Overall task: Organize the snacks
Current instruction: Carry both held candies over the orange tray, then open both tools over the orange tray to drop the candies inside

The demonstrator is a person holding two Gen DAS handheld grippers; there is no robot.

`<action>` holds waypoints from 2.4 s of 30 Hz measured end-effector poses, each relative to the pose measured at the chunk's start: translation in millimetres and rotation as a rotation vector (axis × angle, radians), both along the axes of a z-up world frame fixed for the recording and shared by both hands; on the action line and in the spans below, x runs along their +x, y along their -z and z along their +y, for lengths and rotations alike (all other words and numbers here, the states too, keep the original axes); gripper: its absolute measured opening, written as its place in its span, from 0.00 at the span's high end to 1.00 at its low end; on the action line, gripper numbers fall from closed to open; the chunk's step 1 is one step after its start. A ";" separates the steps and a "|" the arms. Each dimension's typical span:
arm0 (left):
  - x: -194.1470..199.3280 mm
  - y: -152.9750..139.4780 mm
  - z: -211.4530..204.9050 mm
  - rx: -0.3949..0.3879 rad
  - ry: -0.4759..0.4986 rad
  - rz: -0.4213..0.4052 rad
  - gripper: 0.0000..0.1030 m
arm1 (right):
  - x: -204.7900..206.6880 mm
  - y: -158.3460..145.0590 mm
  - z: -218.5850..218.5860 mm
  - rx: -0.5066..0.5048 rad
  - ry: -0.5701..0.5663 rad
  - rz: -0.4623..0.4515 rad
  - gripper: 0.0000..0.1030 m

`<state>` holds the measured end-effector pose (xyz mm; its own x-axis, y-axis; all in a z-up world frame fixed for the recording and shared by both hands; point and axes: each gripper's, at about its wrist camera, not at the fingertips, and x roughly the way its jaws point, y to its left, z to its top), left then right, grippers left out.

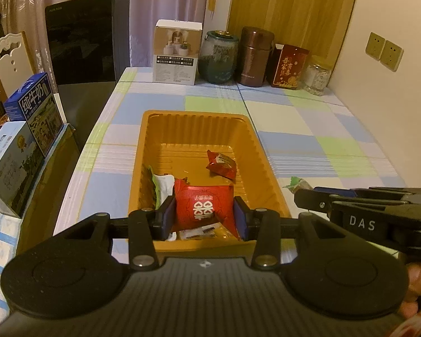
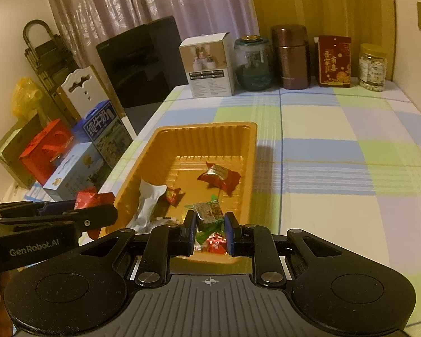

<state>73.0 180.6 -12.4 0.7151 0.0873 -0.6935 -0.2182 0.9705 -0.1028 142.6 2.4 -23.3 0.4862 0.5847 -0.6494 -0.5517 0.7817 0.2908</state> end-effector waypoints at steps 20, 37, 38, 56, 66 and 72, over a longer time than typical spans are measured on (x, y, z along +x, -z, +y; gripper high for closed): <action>50.1 17.6 29.8 -0.023 0.008 0.035 0.62 | 44.1 11.5 34.0 -0.041 -0.026 0.007 0.79; 84.5 37.7 41.7 -0.041 0.032 0.073 0.61 | 63.7 31.7 48.9 -0.071 -0.032 0.037 0.79; 85.1 38.5 42.2 -0.042 0.032 0.073 0.61 | 64.1 32.0 49.1 -0.071 -0.032 0.038 0.79; 88.2 42.0 45.3 -0.045 0.026 0.078 0.45 | 65.3 28.6 47.2 -0.062 -0.025 0.032 0.79; 70.6 31.5 53.9 -0.035 -0.007 0.060 0.44 | 65.7 23.7 48.7 -0.021 -0.049 0.035 0.79; 55.3 24.6 59.4 -0.030 -0.037 0.041 0.37 | 66.7 16.5 44.7 0.048 -0.040 0.015 0.55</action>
<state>128.3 239.9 -37.0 0.6829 0.0922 -0.7247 -0.2588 0.9582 -0.1220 209.3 47.1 -39.9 0.4525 0.6342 -0.6269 -0.5776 0.7441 0.3359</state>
